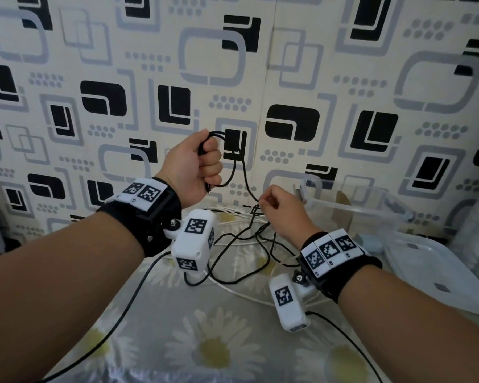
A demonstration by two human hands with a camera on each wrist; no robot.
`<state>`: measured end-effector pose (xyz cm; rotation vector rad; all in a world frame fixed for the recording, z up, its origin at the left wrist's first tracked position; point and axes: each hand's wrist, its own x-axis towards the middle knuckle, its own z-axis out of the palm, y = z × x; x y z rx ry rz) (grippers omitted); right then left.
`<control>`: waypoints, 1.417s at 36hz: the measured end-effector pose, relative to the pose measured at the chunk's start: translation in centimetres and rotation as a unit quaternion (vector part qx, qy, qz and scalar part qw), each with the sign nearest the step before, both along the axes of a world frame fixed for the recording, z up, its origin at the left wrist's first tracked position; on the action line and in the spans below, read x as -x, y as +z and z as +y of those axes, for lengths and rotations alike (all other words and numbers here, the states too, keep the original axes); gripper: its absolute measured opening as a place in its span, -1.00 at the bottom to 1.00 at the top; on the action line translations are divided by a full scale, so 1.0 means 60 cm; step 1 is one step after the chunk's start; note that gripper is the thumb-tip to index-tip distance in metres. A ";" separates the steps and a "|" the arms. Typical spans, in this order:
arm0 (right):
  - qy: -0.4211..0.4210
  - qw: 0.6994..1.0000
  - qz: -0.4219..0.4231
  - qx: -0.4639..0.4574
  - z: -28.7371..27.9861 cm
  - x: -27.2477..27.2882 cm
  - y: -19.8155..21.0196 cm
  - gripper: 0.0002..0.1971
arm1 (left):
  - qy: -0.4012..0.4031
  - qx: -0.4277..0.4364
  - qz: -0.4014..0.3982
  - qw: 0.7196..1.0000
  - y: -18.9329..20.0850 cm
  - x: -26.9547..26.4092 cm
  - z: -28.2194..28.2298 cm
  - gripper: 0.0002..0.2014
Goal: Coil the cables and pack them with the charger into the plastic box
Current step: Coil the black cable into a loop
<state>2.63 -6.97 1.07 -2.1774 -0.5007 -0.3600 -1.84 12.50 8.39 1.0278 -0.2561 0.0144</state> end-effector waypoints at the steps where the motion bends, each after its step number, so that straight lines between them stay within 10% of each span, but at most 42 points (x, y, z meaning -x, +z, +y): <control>1: 0.004 1.000 -0.003 0.015 0.002 0.002 0.001 -0.92 | 0.003 -0.001 0.000 1.000 -0.001 -0.001 0.000 -0.55; 18: 0.109 0.957 -0.083 0.257 0.032 0.028 0.009 -0.81 | 0.005 -0.029 0.020 0.999 -0.027 -0.018 0.002 -0.58; 51: 0.157 0.951 -0.261 0.047 0.024 0.032 0.002 -0.68 | 0.048 -0.413 -0.042 0.909 -0.052 -0.001 -0.045 -0.74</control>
